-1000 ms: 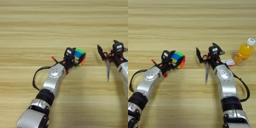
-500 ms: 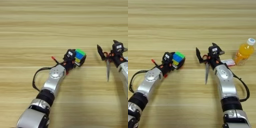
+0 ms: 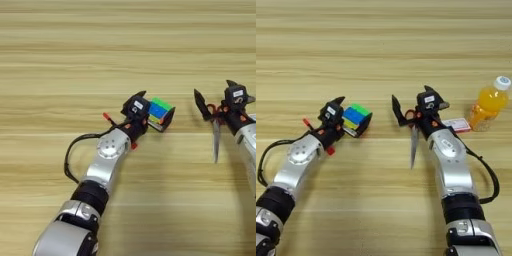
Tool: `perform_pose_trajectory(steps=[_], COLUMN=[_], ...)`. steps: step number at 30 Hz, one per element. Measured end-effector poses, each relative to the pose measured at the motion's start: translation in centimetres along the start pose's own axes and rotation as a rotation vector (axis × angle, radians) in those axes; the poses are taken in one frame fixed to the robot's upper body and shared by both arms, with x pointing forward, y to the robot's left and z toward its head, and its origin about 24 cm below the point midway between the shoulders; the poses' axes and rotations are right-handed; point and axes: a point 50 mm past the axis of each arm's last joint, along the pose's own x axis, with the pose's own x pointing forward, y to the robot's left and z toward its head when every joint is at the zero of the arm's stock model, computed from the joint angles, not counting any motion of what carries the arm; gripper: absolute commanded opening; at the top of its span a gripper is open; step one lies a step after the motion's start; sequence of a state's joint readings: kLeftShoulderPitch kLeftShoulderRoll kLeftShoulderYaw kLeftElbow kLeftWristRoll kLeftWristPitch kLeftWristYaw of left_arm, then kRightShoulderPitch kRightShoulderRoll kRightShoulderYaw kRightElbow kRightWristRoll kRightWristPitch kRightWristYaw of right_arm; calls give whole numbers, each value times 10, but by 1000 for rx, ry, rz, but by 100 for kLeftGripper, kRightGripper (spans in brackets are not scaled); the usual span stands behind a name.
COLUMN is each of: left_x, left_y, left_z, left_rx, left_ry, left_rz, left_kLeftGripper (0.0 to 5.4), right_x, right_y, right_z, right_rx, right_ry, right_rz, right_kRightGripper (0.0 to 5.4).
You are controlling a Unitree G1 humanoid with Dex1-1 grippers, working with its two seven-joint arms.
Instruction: Move the objects on the table
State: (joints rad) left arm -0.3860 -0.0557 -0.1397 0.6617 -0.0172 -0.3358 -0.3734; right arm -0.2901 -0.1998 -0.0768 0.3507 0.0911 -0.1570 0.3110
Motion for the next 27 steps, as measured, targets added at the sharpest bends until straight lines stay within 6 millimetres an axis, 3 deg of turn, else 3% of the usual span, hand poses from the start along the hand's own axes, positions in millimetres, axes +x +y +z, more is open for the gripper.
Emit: perform_pose_trajectory(steps=[18, 27], left_x=[-6, -9], left_y=[23, 29], left_z=[15, 17], left_rx=[28, 34], left_ry=[-128, -136], left_rz=[230, 271], left_kLeftGripper=[538, 538], right_x=[0, -2], right_y=[-2, -20], right_z=[6, 30], right_rx=[-7, -49], right_ry=[-29, -122], right_rz=[-10, -89], right_kRightGripper=[540, 540])
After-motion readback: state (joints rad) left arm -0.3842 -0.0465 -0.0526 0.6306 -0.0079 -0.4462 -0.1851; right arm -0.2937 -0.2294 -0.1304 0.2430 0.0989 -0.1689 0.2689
